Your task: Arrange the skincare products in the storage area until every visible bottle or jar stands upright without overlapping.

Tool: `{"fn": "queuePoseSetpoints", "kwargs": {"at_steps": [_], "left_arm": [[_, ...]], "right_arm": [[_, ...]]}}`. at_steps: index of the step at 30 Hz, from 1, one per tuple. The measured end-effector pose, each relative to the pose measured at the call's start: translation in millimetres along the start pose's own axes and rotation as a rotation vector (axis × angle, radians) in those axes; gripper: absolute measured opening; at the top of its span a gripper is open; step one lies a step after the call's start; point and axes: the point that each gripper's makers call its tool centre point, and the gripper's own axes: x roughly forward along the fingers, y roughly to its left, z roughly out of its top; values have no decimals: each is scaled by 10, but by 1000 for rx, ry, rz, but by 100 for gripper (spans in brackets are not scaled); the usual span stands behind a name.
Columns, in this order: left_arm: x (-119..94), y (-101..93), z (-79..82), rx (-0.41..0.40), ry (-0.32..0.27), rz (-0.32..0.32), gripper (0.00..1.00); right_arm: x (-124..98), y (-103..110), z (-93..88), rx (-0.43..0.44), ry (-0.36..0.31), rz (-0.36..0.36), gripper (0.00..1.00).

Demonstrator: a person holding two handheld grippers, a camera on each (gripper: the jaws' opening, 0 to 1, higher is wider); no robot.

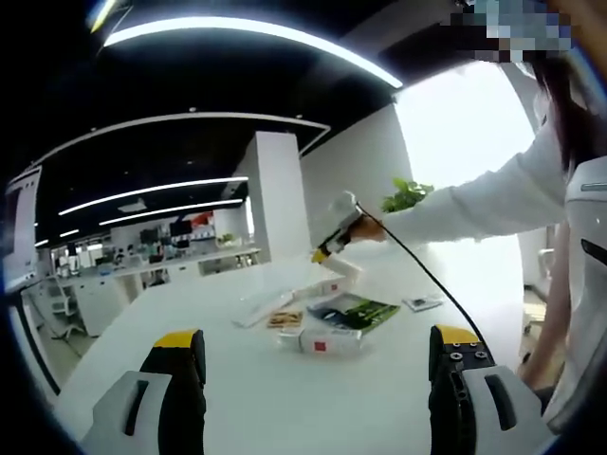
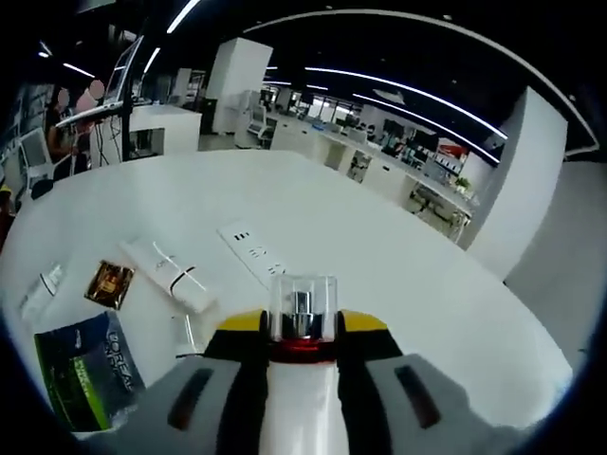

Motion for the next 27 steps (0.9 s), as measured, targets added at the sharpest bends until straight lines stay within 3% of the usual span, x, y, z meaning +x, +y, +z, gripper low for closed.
{"fn": "queuePoseSetpoints", "kwargs": {"at_steps": [6,20,27], "left_arm": [[-9,-30,20,5,-1,-4,100],[33,-181,45,27,3,-33,100],[13,-216,63,32,3,-29,100]], "right_arm": [[-120,-50,-24,13,-41,-18,25],[-544,-125,-56,80,-231,-52,25],[-586,-140,-60,89,-248,-59,25]]}}
